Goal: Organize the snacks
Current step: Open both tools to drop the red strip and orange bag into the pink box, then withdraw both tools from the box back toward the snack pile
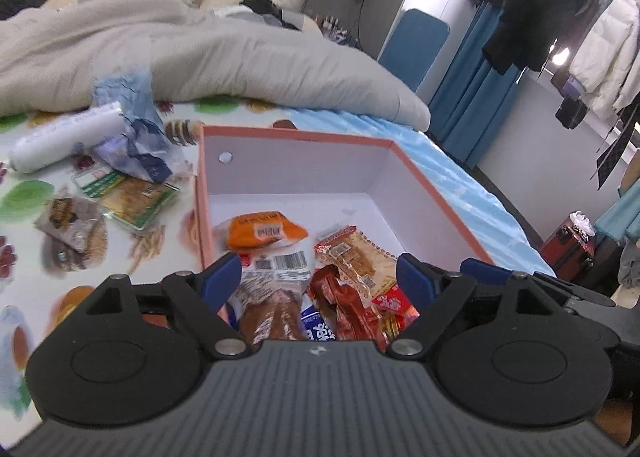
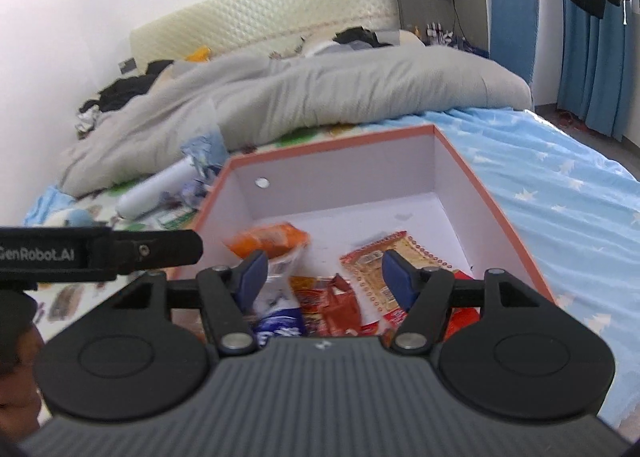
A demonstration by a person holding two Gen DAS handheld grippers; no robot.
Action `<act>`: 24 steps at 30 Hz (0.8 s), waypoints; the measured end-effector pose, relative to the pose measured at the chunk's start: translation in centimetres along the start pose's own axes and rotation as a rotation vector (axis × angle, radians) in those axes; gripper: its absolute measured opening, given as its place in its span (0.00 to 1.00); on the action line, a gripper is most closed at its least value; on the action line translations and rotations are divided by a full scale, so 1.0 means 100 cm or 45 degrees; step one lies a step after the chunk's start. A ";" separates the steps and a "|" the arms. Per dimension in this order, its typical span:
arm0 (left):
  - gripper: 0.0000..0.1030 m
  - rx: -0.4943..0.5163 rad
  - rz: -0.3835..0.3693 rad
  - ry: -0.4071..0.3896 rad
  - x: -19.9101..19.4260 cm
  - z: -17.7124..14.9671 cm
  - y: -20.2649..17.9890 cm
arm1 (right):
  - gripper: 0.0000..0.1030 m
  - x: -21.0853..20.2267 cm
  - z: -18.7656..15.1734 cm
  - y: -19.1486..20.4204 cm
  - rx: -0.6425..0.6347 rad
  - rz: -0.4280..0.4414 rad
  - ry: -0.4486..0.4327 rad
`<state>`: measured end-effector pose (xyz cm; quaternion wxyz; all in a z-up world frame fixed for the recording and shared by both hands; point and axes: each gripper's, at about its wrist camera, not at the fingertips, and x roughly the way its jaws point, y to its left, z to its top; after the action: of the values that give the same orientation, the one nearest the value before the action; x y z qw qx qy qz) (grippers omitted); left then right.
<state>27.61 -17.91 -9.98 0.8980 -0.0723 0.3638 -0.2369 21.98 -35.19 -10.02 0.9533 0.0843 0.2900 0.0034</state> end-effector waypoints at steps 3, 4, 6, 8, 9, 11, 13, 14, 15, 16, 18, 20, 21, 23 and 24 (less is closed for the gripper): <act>0.85 -0.005 0.017 -0.024 -0.035 -0.010 -0.003 | 0.64 -0.023 -0.003 0.013 0.007 0.024 -0.020; 0.85 -0.015 0.024 -0.031 -0.047 -0.014 -0.003 | 0.64 -0.031 -0.005 0.018 0.008 0.037 -0.026; 0.85 -0.034 0.026 -0.048 -0.070 -0.021 -0.004 | 0.64 -0.044 -0.009 0.027 0.006 0.056 -0.037; 0.85 -0.051 0.036 -0.068 -0.091 -0.030 -0.002 | 0.64 -0.059 -0.014 0.037 -0.003 0.072 -0.045; 0.85 -0.056 0.037 -0.074 -0.099 -0.034 -0.002 | 0.64 -0.064 -0.016 0.041 -0.006 0.074 -0.047; 0.85 -0.064 0.050 -0.075 -0.116 -0.044 0.000 | 0.64 -0.077 -0.021 0.049 -0.014 0.085 -0.048; 0.85 -0.071 0.066 -0.079 -0.131 -0.053 0.002 | 0.64 -0.088 -0.026 0.058 -0.029 0.098 -0.050; 0.85 -0.076 0.075 -0.085 -0.138 -0.057 0.004 | 0.64 -0.092 -0.028 0.061 -0.037 0.103 -0.048; 0.85 -0.079 0.083 -0.091 -0.146 -0.062 0.005 | 0.64 -0.097 -0.030 0.064 -0.041 0.108 -0.047; 0.85 -0.085 0.094 -0.098 -0.154 -0.066 0.007 | 0.64 -0.102 -0.033 0.066 -0.047 0.119 -0.045; 0.85 -0.095 0.110 -0.115 -0.168 -0.073 0.009 | 0.64 -0.111 -0.037 0.072 -0.055 0.137 -0.044; 0.85 -0.109 0.130 -0.129 -0.184 -0.081 0.011 | 0.64 -0.120 -0.042 0.079 -0.068 0.155 -0.044; 0.85 -0.116 0.137 -0.136 -0.191 -0.086 0.012 | 0.64 -0.123 -0.044 0.083 -0.075 0.166 -0.039; 0.85 -0.135 0.168 -0.141 -0.206 -0.095 0.016 | 0.64 -0.130 -0.048 0.090 -0.088 0.187 -0.033; 0.85 -0.148 0.181 -0.146 -0.213 -0.098 0.019 | 0.64 -0.133 -0.050 0.093 -0.095 0.195 -0.031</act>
<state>8.29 -5.60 -4.46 0.9261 -0.1119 0.3292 -0.1467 8.58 -25.92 -5.22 0.9562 0.0707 0.2706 0.0860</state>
